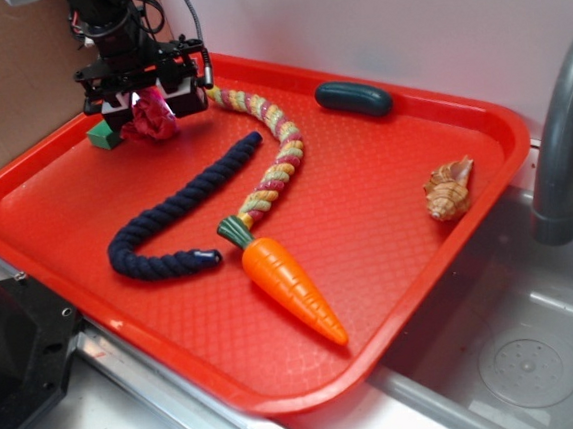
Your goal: Grab the red paper.
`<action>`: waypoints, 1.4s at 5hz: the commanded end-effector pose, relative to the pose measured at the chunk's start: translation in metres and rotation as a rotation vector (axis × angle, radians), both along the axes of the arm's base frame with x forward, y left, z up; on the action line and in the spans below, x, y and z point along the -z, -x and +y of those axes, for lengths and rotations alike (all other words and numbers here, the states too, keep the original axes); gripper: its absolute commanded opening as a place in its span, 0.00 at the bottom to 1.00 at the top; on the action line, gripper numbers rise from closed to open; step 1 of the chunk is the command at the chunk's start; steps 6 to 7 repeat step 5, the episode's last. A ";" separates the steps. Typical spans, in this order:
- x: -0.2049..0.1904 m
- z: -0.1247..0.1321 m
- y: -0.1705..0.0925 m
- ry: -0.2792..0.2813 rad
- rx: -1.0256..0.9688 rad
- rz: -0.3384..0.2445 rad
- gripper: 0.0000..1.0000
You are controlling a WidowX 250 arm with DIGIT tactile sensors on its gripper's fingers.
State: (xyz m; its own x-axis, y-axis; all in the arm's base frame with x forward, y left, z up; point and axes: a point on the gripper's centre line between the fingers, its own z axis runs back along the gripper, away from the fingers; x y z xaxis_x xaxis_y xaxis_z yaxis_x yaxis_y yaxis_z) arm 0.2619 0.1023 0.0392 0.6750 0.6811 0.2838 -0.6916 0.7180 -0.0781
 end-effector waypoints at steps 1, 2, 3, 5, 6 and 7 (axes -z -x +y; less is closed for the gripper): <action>-0.078 -0.008 0.025 0.113 0.050 -0.038 0.00; -0.128 -0.042 0.054 0.345 0.133 -0.059 0.00; -0.177 -0.065 0.068 0.305 0.159 -0.064 0.00; -0.260 -0.078 0.079 0.239 0.199 -0.015 0.00; -0.260 -0.078 0.079 0.239 0.199 -0.015 0.00; -0.260 -0.078 0.079 0.239 0.199 -0.015 0.00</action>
